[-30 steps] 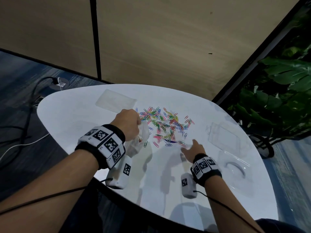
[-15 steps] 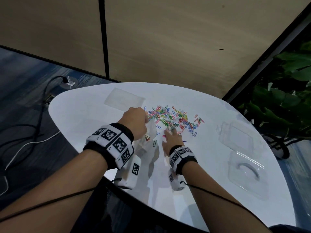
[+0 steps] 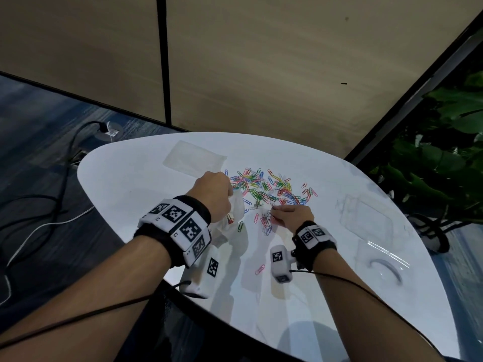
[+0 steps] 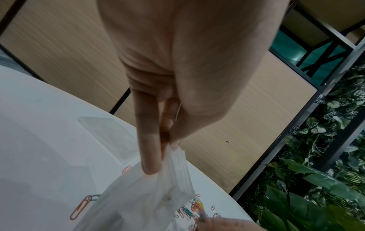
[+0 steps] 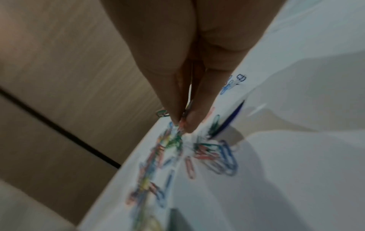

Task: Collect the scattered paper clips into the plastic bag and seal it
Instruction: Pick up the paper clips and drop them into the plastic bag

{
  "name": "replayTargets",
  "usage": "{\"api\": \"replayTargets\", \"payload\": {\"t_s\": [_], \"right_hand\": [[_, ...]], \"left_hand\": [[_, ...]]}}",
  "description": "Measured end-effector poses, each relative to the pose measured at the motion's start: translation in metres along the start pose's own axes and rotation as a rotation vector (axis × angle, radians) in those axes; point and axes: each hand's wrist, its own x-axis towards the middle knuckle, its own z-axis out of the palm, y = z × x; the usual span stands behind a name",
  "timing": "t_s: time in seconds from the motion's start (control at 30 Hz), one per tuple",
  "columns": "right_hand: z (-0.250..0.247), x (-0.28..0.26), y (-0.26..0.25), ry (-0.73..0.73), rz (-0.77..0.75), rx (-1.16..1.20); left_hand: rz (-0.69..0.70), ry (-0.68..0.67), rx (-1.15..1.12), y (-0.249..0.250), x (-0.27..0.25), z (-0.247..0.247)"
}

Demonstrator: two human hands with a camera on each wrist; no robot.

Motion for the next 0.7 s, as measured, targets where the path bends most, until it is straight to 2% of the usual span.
{"api": "replayTargets", "payload": {"t_s": [0.07,0.13,0.2,0.27,0.33,0.53,0.67,0.7], "right_hand": [[-0.005,-0.013,-0.011,-0.098,0.017,0.311],[-0.005,-0.033,-0.026,-0.263,-0.002,0.483],[-0.002,-0.053,-0.038,-0.421,-0.004,0.57],[0.007,-0.067,-0.045,-0.511,0.006,0.554],[0.021,-0.076,-0.05,-0.526,-0.014,0.444],[0.051,-0.076,-0.052,-0.339,-0.108,0.136],[0.05,-0.084,-0.057,-0.289,-0.441,-0.43],[0.048,-0.086,-0.058,-0.311,-0.505,-0.49]], "left_hand": [[-0.006,0.005,-0.003,0.002,0.0,0.001],[-0.01,0.004,-0.011,0.004,0.0,0.002],[-0.015,0.003,-0.031,0.004,0.0,0.003],[-0.015,0.001,-0.06,0.004,-0.001,0.004],[-0.018,0.005,-0.11,0.005,-0.002,0.005],[-0.005,0.005,-0.177,0.006,-0.002,0.009],[-0.001,0.007,-0.177,0.006,-0.001,0.01],[0.007,0.007,-0.168,0.006,-0.001,0.009]]}}
